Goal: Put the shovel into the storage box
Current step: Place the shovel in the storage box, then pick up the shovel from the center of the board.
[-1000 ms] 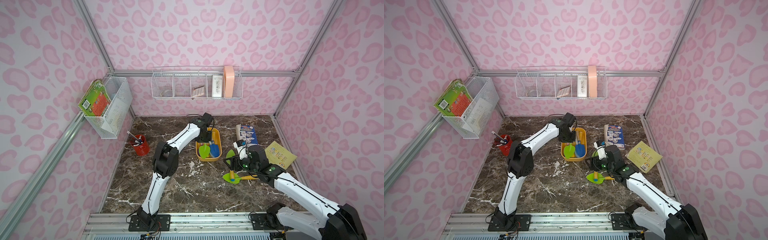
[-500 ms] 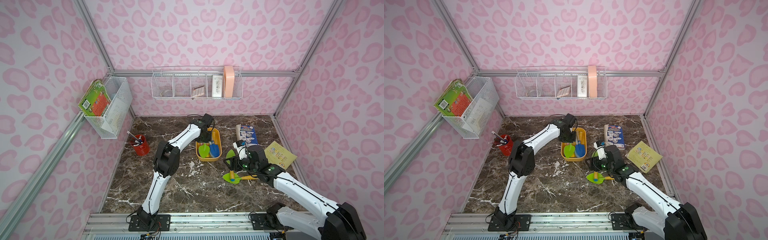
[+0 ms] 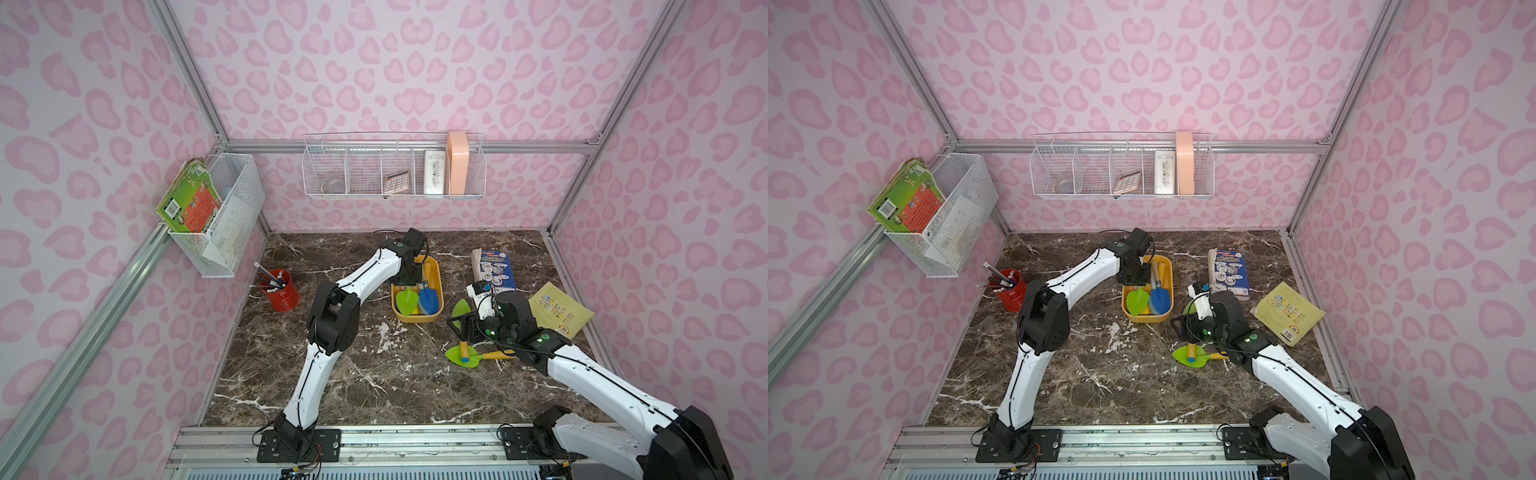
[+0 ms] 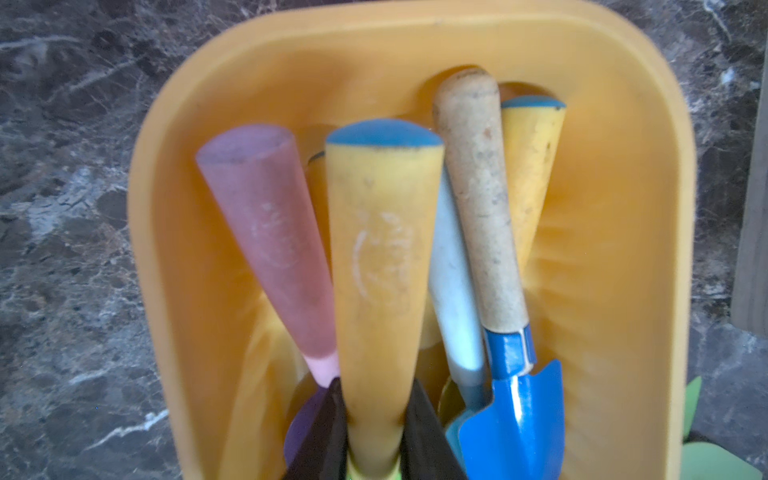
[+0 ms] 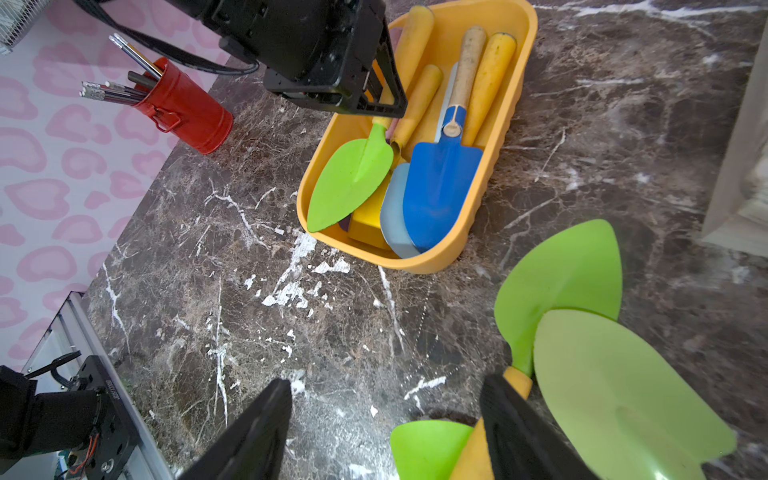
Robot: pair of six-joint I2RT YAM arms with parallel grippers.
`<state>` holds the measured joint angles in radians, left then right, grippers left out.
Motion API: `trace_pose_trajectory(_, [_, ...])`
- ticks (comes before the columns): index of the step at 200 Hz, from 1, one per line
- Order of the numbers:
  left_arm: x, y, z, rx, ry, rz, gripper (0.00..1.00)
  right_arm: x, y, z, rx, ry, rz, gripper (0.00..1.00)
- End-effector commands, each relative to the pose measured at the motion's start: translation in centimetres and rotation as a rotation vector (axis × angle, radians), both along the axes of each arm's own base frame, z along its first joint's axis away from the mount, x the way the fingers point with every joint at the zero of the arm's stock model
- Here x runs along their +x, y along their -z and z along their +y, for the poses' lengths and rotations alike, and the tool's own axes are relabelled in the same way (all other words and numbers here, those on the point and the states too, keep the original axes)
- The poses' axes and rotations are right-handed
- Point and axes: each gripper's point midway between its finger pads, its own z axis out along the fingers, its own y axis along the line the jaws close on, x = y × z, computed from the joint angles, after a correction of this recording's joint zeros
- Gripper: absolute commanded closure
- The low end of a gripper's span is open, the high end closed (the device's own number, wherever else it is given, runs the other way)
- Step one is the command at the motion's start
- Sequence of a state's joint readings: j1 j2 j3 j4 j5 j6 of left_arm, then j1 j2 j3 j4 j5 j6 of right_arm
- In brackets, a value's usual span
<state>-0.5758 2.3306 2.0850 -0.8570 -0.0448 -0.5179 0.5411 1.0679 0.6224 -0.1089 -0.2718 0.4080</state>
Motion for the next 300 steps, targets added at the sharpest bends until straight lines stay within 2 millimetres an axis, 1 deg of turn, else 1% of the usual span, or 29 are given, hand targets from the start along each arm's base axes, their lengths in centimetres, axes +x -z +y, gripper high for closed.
trace_pose_trajectory(1, [0.2,0.1,0.3,0.018,0.004,-0.008,0.69,0.1,0.0,-0.2,-0.002,0.011,-0.002,0.26])
trace_pose_trajectory(12, [0.2,-0.1,0.2,0.017,0.007,-0.011,0.67,0.2,0.1,-0.1,-0.001,0.010,0.000,0.26])
trace_pose_trajectory(23, [0.2,-0.4,0.2,0.013,0.010,-0.017,0.63,0.1,0.2,-0.1,0.000,0.009,0.004,0.26])
trace_pose_trajectory(69, [0.0,-2.2,0.0,0.003,0.022,-0.043,0.63,0.3,0.1,0.0,0.004,0.011,-0.001,0.26])
trace_pose_trajectory(110, [-1.8,-4.8,-0.6,-0.011,0.049,-0.060,0.63,0.4,0.0,0.2,0.005,0.007,0.002,0.25])
trace_pose_trajectory(130, [-2.8,-6.7,-0.9,-0.029,0.060,-0.083,0.62,0.7,-0.4,0.2,0.003,0.008,-0.008,0.25])
trace_pose_trajectory(143, [-3.8,-7.7,-1.2,-0.045,0.072,-0.092,0.62,0.8,-0.6,0.3,0.002,0.006,-0.011,0.25])
trace_pose_trajectory(146, [-4.0,-7.5,-1.3,-0.045,0.075,-0.088,0.62,0.8,-0.6,0.3,0.002,0.004,-0.011,0.25])
trace_pose_trajectory(151, [-4.4,-8.0,-1.4,-0.056,0.082,-0.094,0.61,0.9,-0.7,0.3,0.003,0.006,-0.014,0.25])
trace_pose_trajectory(180, [-6.9,-9.1,-1.3,-0.104,0.097,-0.090,0.59,1.0,-1.2,0.5,0.004,0.000,-0.016,0.25])
trace_pose_trajectory(198, [-8.6,-9.5,-0.9,-0.138,0.102,-0.091,0.57,1.0,-1.3,0.6,0.006,0.001,-0.013,0.25])
trace_pose_trajectory(250, [-13.9,-10.3,0.4,-0.216,0.162,-0.064,0.57,1.3,-1.8,1.2,0.018,-0.016,-0.006,0.25])
trace_pose_trajectory(256, [-14.4,-10.9,0.4,-0.233,0.171,-0.074,0.57,1.3,-1.7,1.3,0.018,-0.021,-0.001,0.25])
trace_pose_trajectory(258, [-14.8,-10.2,0.7,-0.227,0.172,-0.058,0.57,1.3,-1.8,1.3,0.018,-0.022,-0.001,0.25])
trace_pose_trajectory(262, [-15.3,-10.1,0.9,-0.231,0.175,-0.053,0.58,1.3,-1.8,1.3,0.018,-0.023,0.001,0.25])
trace_pose_trajectory(300, [-18.5,-10.1,1.8,-0.274,0.216,-0.042,0.58,1.1,-1.6,1.6,-0.006,-0.025,0.028,0.26])
